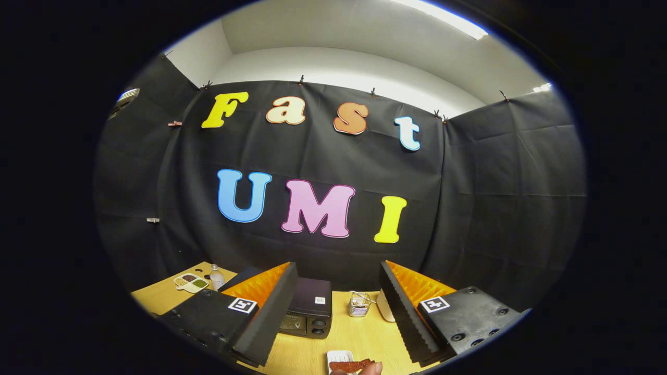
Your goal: Open the toaster oven, put the food inside, and close the toaster oven door.
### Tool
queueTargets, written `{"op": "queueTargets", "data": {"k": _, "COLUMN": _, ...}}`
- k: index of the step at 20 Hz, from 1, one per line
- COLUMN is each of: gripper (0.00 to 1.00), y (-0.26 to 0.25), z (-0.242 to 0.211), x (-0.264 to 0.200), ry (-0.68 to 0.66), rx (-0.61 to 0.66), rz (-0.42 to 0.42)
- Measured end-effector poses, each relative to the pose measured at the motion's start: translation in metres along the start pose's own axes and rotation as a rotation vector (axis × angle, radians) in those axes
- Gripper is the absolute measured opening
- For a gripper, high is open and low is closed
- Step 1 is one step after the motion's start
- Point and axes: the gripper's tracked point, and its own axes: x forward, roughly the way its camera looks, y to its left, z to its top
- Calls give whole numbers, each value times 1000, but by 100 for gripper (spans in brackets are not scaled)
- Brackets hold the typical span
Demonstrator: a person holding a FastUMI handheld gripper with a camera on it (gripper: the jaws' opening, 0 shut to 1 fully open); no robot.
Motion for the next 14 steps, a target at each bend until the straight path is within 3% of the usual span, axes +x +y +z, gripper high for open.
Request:
{"op": "queueTargets", "data": {"k": 6, "gripper": 97, "y": 30, "z": -19, "x": 14, "ry": 28, "rx": 49, "rz": 42}}
{"op": "queueTargets", "data": {"k": 14, "gripper": 97, "y": 121, "z": -82, "x": 66, "ry": 129, "rx": 186, "rz": 146}}
